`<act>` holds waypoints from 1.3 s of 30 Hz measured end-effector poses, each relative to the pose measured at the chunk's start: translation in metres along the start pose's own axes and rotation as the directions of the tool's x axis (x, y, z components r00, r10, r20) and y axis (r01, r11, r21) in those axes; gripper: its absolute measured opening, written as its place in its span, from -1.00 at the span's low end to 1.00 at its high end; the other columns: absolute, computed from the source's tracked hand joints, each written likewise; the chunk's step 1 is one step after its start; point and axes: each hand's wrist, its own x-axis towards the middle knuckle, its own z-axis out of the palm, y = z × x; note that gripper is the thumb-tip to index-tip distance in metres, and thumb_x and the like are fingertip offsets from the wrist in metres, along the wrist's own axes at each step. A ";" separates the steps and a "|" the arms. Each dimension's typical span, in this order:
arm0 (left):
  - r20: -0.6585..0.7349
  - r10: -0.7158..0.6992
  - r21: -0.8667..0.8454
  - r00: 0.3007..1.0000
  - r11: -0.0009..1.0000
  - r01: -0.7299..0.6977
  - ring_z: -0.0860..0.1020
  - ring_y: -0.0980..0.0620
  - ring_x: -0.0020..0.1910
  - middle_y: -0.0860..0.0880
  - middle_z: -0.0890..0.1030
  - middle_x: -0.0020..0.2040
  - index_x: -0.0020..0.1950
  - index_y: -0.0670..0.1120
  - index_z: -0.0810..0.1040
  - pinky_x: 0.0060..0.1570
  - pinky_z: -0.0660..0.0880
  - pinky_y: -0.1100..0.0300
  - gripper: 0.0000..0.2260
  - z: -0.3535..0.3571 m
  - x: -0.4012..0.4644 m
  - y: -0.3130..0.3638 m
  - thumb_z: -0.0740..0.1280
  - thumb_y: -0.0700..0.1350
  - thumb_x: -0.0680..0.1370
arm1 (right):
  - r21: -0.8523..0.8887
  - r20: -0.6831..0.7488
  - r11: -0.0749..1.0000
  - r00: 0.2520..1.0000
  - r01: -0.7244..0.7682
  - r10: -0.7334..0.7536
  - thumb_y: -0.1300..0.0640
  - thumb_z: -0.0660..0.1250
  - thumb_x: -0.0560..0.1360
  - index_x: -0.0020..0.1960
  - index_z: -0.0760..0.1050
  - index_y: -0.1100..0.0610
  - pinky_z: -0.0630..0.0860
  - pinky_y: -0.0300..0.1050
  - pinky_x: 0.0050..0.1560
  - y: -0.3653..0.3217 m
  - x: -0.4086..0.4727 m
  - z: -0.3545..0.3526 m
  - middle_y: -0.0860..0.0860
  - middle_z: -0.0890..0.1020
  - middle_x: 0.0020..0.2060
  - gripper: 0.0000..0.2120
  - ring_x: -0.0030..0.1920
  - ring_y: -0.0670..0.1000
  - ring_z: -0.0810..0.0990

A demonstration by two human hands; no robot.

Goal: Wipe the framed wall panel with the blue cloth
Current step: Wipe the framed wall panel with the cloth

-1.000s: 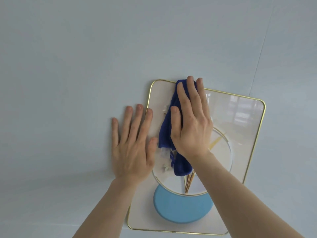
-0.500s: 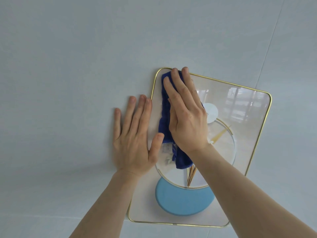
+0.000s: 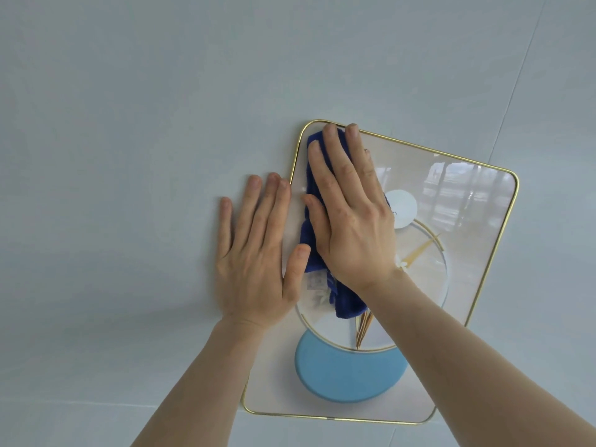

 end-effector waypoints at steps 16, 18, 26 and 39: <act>0.041 0.000 0.034 0.999 0.999 -0.002 0.10 -0.04 0.70 -0.04 0.19 0.69 0.67 -0.13 0.17 0.67 0.00 -0.17 -0.38 -0.002 0.000 0.000 -0.19 0.15 0.70 | 0.082 0.046 0.993 0.995 0.080 -0.084 0.29 0.28 0.69 0.50 0.49 0.26 0.43 0.27 0.52 0.000 -0.026 0.002 0.19 0.50 0.52 -0.62 0.61 0.29 0.34; 0.043 -0.001 0.040 0.999 0.999 -0.001 0.10 -0.04 0.70 -0.05 0.19 0.69 0.67 -0.14 0.17 0.67 0.00 -0.17 -0.37 -0.002 0.000 0.000 -0.19 0.15 0.70 | 0.075 0.043 0.994 0.995 0.082 -0.085 0.29 0.29 0.68 0.50 0.49 0.25 0.44 0.26 0.52 0.000 -0.026 0.002 0.18 0.50 0.52 -0.62 0.61 0.28 0.35; 0.046 -0.002 0.049 0.999 0.999 0.000 0.09 -0.03 0.70 -0.03 0.17 0.69 0.68 -0.12 0.15 0.67 0.00 -0.17 -0.38 -0.003 0.000 0.000 -0.18 0.16 0.70 | 0.073 0.050 0.991 0.992 0.114 -0.117 0.23 0.26 0.70 0.48 0.52 0.21 0.44 0.24 0.53 0.001 -0.046 -0.001 0.14 0.52 0.50 -0.64 0.60 0.24 0.37; 0.059 -0.017 0.054 0.998 0.998 0.014 0.06 -0.02 0.70 -0.01 0.15 0.69 0.69 -0.09 0.11 0.68 -0.08 -0.12 -0.38 -0.002 0.000 0.000 -0.17 0.18 0.70 | 0.067 0.106 0.976 0.971 0.209 -0.215 0.30 0.43 0.62 0.44 0.57 0.19 0.46 0.20 0.53 0.012 -0.076 -0.012 0.09 0.53 0.50 -0.62 0.59 0.21 0.40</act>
